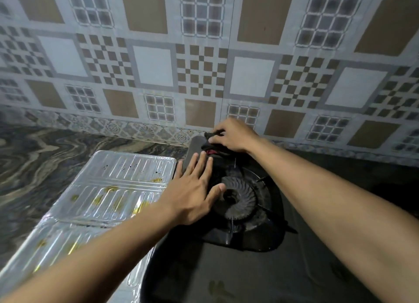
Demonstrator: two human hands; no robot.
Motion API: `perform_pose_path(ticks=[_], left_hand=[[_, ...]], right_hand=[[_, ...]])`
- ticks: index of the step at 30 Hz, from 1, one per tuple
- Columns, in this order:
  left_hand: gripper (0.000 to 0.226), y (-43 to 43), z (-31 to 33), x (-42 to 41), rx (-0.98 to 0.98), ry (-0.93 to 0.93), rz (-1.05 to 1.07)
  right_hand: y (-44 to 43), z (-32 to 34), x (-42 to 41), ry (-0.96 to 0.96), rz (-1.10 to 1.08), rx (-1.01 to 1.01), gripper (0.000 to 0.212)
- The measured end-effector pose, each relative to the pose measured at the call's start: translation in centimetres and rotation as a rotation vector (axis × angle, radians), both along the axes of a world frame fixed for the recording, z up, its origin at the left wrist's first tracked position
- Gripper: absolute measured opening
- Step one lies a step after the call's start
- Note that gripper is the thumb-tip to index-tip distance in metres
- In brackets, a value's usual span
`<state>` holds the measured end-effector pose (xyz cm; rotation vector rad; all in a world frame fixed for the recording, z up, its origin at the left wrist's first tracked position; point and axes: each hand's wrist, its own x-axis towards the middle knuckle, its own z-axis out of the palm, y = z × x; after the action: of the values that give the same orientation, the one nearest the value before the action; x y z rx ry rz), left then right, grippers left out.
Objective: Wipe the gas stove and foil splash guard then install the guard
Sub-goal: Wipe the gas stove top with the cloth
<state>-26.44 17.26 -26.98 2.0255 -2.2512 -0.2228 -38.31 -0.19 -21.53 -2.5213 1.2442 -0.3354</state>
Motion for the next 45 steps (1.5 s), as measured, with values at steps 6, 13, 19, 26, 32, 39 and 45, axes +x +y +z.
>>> perform_pose_path(ticks=[6, 13, 19, 26, 32, 39, 45], left_hand=[[0.089, 0.0, 0.3, -0.3, -0.009, -0.001, 0.013], [0.077, 0.2, 0.8, -0.6, 0.034, 0.021, 0.029], [0.069, 0.2, 0.7, -0.7, 0.028, 0.028, 0.037], [0.070, 0.2, 0.9, -0.8, 0.028, 0.017, 0.053], [0.073, 0.2, 0.6, -0.7, 0.015, 0.020, 0.058], [0.091, 0.0, 0.3, -0.9, 0.001, 0.017, 0.063], [0.090, -0.6, 1.4, -4.0, 0.009, 0.012, 0.087]], right_hand=[[-1.4, -1.7, 2.6, 0.168, 0.201, 0.188, 0.042], [-2.1, -2.3, 2.4, -0.014, 0.247, 0.169, 0.034], [-2.8, -2.7, 2.3, 0.403, 0.367, 0.208, 0.051], [-2.9, -2.7, 0.8, 0.360, 0.355, 0.267, 0.054], [-3.9, -2.6, -4.4, 0.316, 0.264, 0.274, 0.051], [-3.6, -4.0, -9.8, 0.195, 0.118, 0.301, 0.051], [-1.3, -3.9, -12.1, -0.041, -0.077, 0.279, 0.039]])
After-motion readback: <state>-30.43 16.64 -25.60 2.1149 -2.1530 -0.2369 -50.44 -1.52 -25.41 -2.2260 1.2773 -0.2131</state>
